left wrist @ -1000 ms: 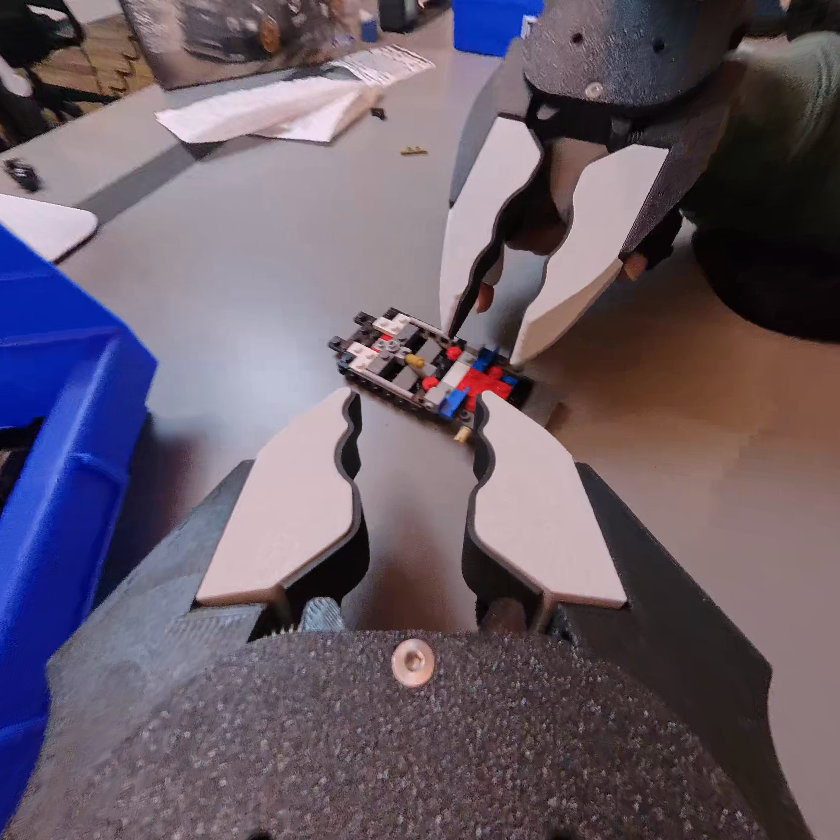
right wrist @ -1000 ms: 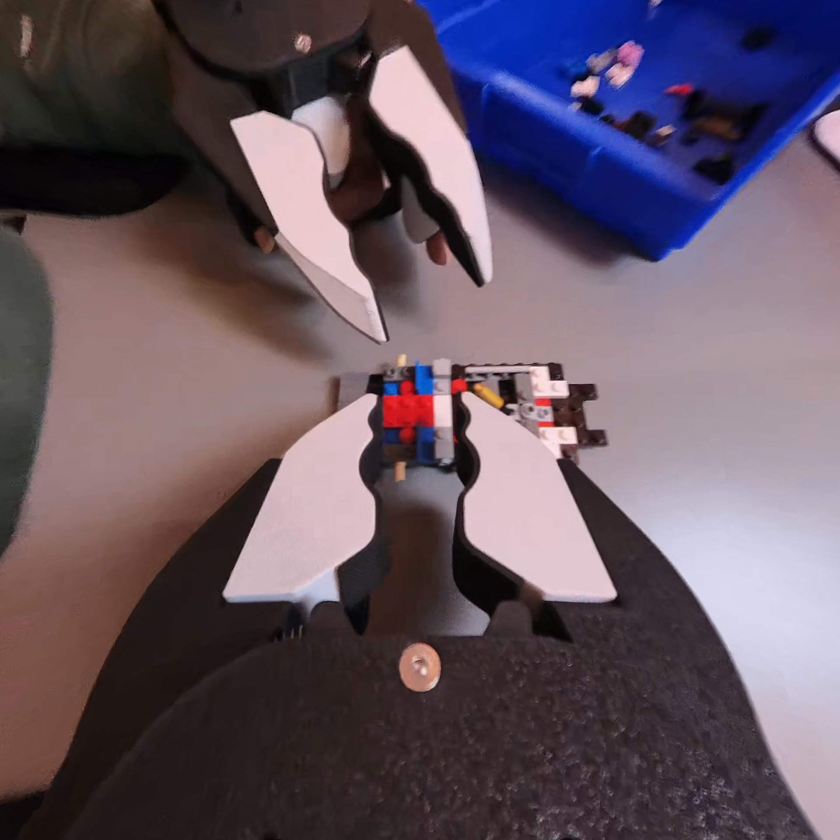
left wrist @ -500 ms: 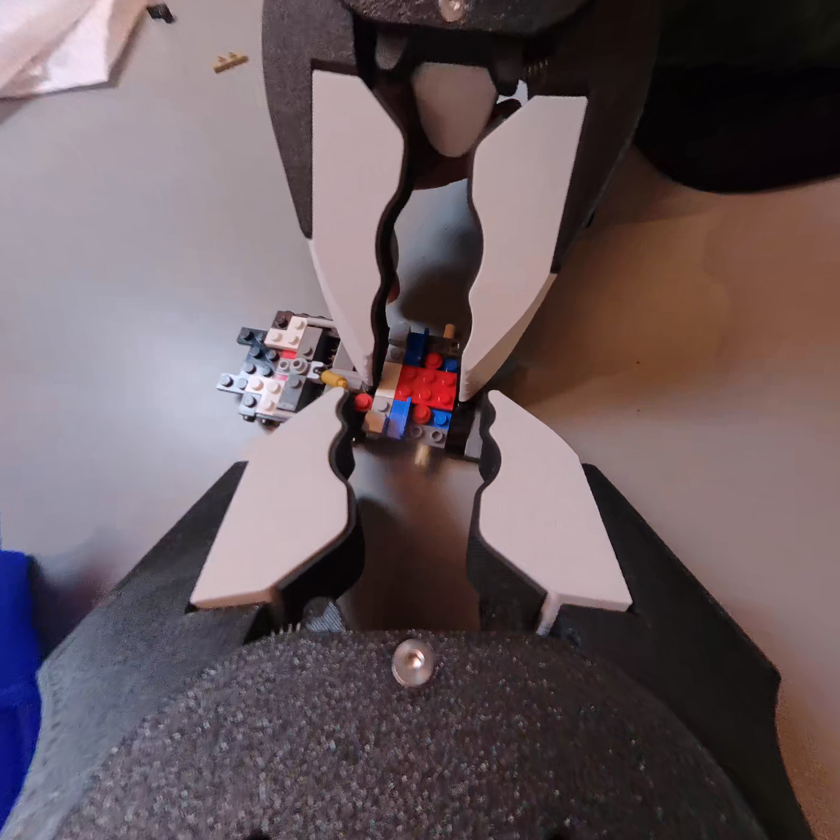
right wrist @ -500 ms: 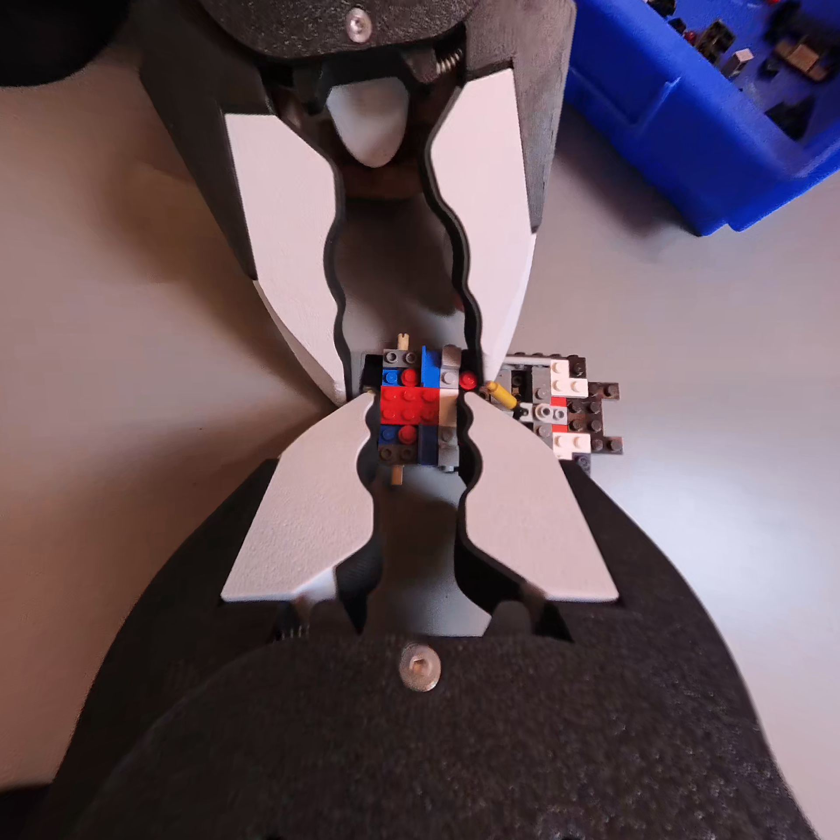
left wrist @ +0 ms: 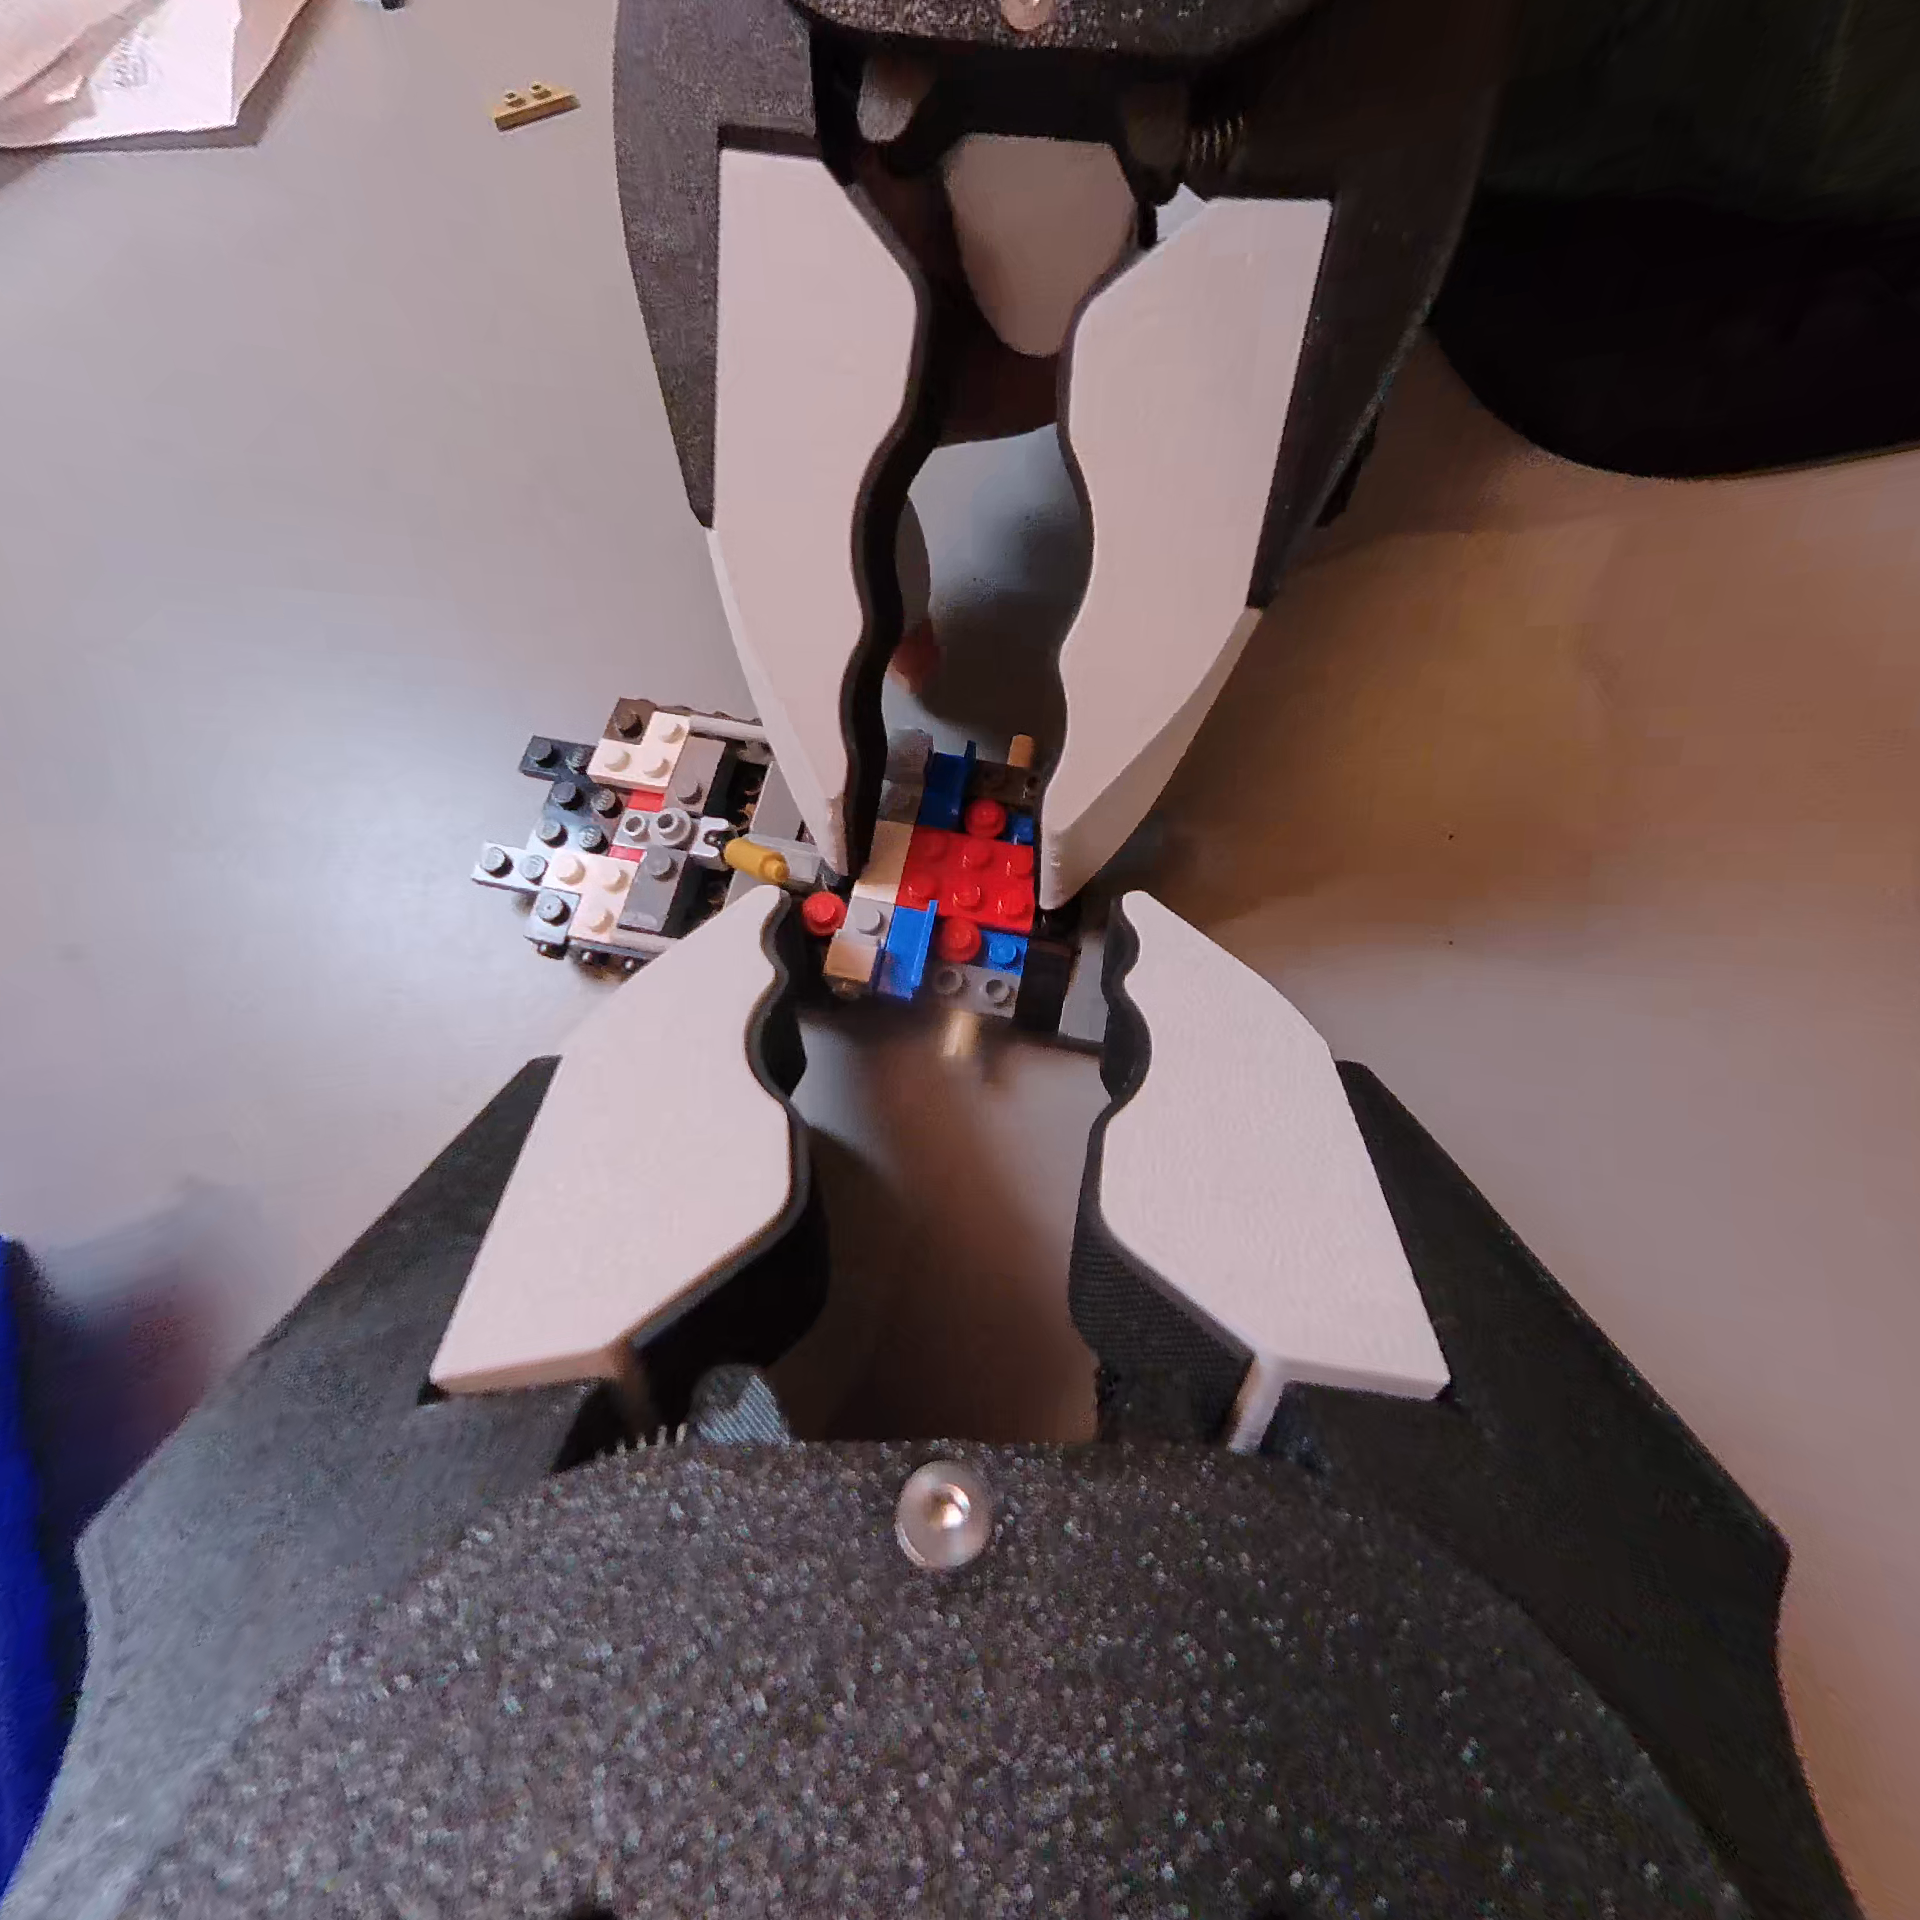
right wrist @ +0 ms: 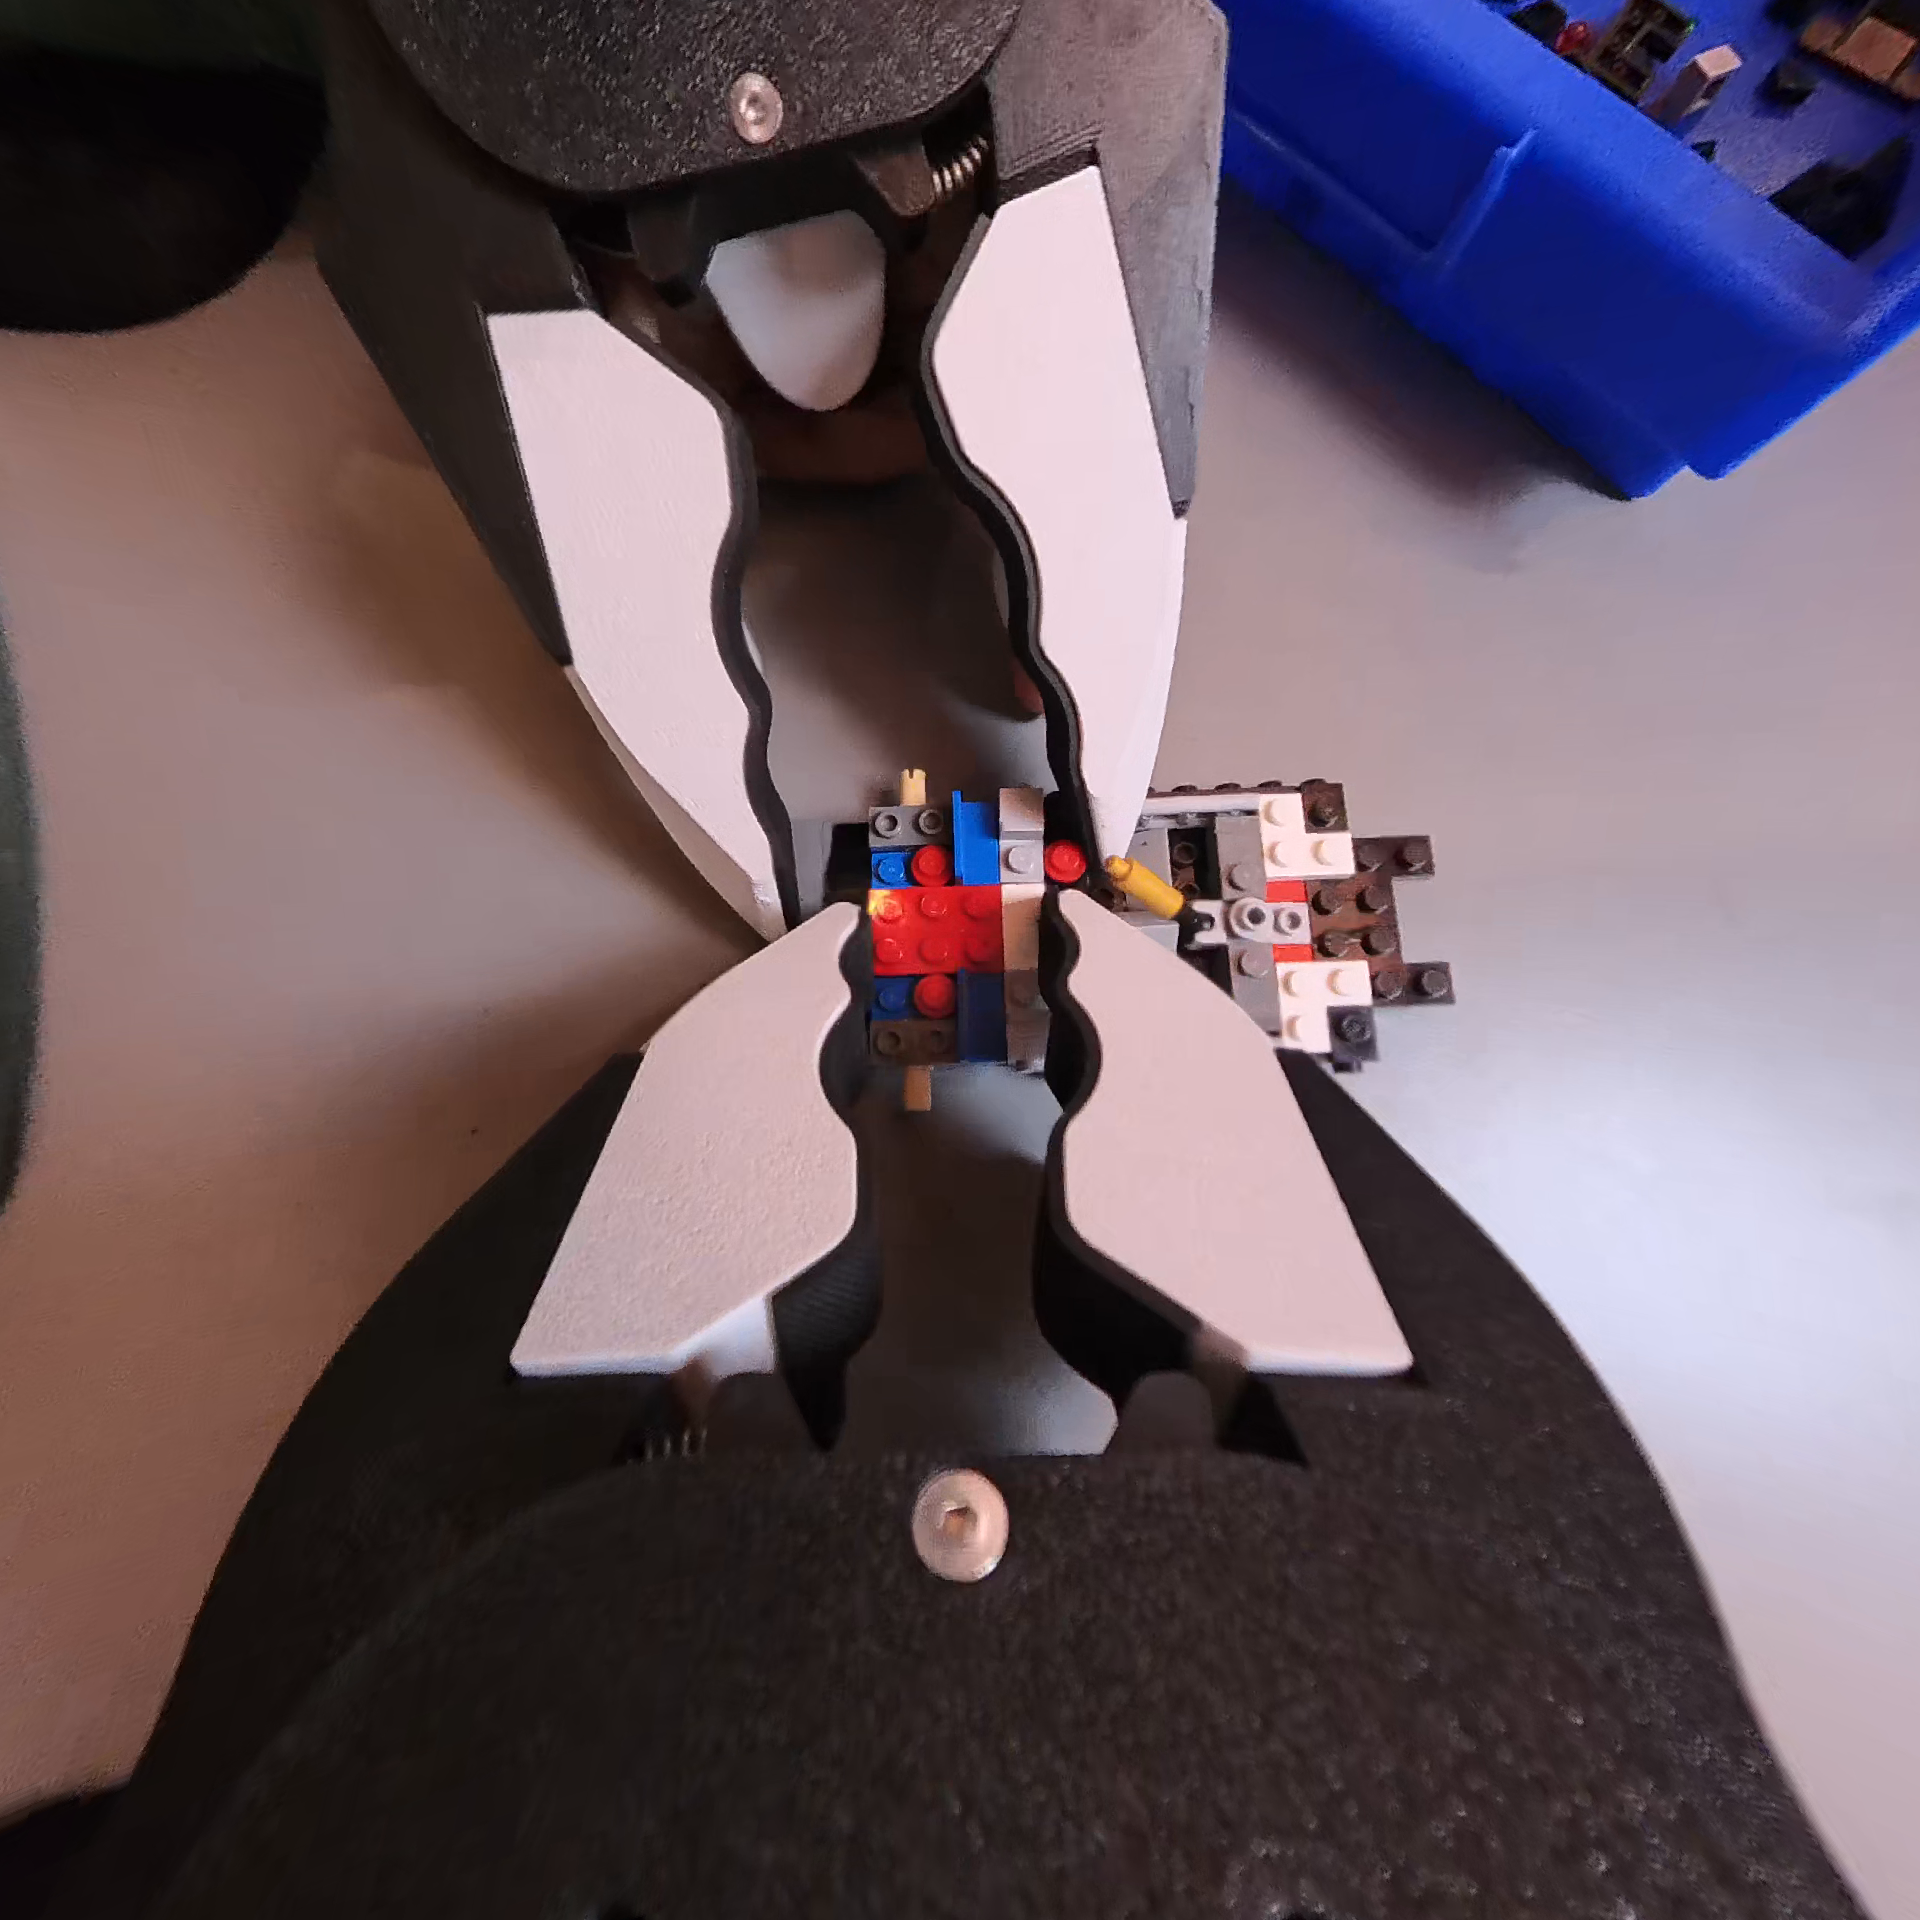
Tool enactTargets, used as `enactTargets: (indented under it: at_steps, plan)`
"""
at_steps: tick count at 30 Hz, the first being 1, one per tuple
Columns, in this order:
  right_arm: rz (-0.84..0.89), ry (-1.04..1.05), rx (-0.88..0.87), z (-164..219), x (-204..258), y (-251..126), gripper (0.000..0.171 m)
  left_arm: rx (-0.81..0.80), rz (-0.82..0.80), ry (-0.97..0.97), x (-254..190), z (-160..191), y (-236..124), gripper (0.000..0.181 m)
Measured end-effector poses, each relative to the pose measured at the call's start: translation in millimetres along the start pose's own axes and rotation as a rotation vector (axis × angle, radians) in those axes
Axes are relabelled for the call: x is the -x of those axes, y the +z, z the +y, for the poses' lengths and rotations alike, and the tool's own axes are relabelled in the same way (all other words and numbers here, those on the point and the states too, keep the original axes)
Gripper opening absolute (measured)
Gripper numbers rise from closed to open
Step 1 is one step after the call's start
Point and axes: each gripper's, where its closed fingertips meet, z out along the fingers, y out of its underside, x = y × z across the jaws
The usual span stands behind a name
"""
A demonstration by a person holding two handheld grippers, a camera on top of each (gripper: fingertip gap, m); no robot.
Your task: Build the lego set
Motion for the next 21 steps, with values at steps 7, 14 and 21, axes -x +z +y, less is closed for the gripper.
enactTargets:
  at_steps: [7, 14, 21]
  plan:
    - [-0.048, 0.115, -0.082, -3, -6, -1, 0.000, 0.005, 0.052, 0.010, -9, 1, -1, 0.052]
    - [0.000, 0.015, -0.081, -13, 5, -9, 0.022, 0.006, 0.028, -0.004, -4, 4, -3, 0.060]
    - [0.035, -0.054, 0.081, -4, 13, 3, 0.033, -0.007, 0.050, 0.022, -9, 6, -9, 0.064]
